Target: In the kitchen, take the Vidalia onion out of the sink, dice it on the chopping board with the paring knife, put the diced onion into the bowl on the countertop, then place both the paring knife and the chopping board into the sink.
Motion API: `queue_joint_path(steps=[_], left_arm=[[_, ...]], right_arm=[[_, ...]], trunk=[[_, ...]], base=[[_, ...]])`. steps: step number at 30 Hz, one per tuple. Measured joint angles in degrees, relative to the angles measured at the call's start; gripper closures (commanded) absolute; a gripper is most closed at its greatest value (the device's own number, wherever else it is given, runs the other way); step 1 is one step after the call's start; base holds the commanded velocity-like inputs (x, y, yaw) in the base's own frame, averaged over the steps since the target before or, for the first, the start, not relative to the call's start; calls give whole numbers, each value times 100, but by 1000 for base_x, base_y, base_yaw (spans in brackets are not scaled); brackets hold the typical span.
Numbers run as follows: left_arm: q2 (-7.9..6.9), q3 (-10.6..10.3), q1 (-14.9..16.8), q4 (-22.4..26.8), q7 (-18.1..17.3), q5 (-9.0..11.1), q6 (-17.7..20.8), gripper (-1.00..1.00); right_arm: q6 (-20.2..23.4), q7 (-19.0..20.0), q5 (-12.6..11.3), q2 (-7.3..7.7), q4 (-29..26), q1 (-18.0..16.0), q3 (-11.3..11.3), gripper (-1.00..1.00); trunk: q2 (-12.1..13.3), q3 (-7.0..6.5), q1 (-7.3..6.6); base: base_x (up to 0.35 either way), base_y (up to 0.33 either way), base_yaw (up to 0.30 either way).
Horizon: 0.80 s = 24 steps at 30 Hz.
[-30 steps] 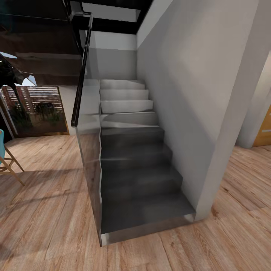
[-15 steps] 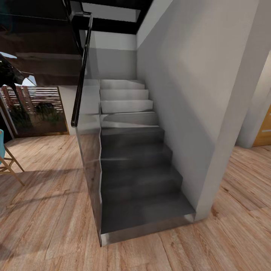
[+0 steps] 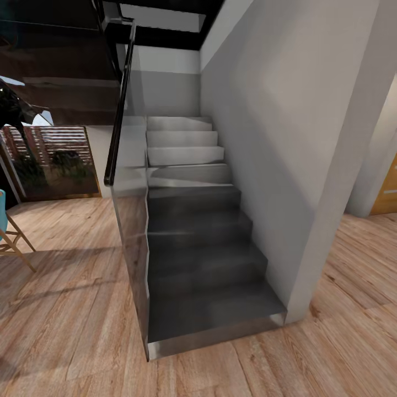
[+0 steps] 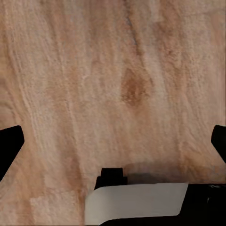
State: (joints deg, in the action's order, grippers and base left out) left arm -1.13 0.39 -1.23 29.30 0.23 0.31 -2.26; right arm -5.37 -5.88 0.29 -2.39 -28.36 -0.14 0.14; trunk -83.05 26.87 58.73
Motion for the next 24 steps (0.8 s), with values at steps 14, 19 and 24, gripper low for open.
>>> queue_joint_path(steps=[14,19,24], left_arm=[[16,30,1,2795,329,54,43,-100],[12,11,0,3445,380,140,48,-100],[0,248,-6,4698,400,217,166,-100]], right_arm=[[-458,-362,20,63,-2879,-2,-11,-100],[-945,-381,19,65,-3275,-2,-11,-100],[-1073,-628,21,65,-4122,-2,-9,-100]], trunk=[[0,1,0],[0,2,0],[0,1,0]], base=[[0,0,0],[0,0,0],[0,0,0]])
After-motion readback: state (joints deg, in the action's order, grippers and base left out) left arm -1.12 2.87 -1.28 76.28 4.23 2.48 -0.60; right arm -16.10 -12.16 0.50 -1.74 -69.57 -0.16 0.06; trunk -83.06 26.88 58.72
